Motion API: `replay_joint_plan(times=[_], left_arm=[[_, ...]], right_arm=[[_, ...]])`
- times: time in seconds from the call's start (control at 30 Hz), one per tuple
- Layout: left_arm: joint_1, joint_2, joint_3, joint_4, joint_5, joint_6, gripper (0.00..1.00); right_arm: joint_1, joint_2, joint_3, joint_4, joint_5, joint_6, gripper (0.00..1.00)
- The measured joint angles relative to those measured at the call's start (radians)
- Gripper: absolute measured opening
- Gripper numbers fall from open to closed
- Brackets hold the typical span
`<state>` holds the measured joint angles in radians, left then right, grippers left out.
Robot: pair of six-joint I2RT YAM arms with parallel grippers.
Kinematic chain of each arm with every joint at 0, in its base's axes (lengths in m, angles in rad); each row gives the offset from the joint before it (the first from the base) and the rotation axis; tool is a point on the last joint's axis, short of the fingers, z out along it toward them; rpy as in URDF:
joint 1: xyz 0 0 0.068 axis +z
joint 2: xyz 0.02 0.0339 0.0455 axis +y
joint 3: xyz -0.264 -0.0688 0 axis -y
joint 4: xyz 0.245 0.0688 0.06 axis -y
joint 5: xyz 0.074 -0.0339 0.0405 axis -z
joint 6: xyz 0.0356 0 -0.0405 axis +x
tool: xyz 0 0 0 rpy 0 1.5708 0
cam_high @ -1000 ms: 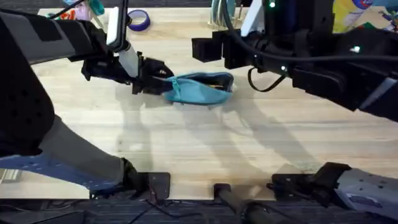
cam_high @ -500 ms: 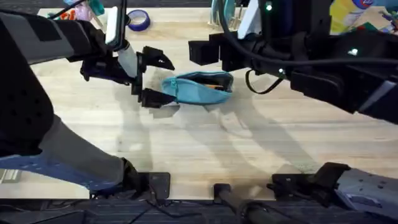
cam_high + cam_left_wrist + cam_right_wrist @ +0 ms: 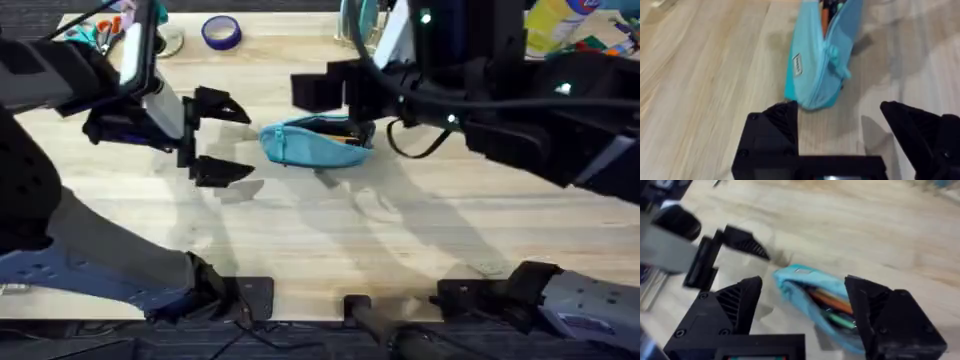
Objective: Unzip the bag, pick up the pens from the table one at a time and place them inside, then zip the bag closed.
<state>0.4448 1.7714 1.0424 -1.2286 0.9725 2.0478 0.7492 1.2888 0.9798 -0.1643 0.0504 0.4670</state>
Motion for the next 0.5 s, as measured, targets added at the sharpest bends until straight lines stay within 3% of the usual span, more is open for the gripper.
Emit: replay_joint_plan(times=[0.17, 0.5], left_arm=[[0.050, 0.000, 0.000, 0.041, -0.001, 0.012, 0.995], [0.057, 0.000, 0.000, 0.056, -0.001, 0.012, 0.993]], right_arm=[[0.101, 0.000, 0.000, -0.003, 0.022, 0.013, 0.997], [0.400, 0.003, 0.000, -0.053, 0.442, 0.028, 0.998]])
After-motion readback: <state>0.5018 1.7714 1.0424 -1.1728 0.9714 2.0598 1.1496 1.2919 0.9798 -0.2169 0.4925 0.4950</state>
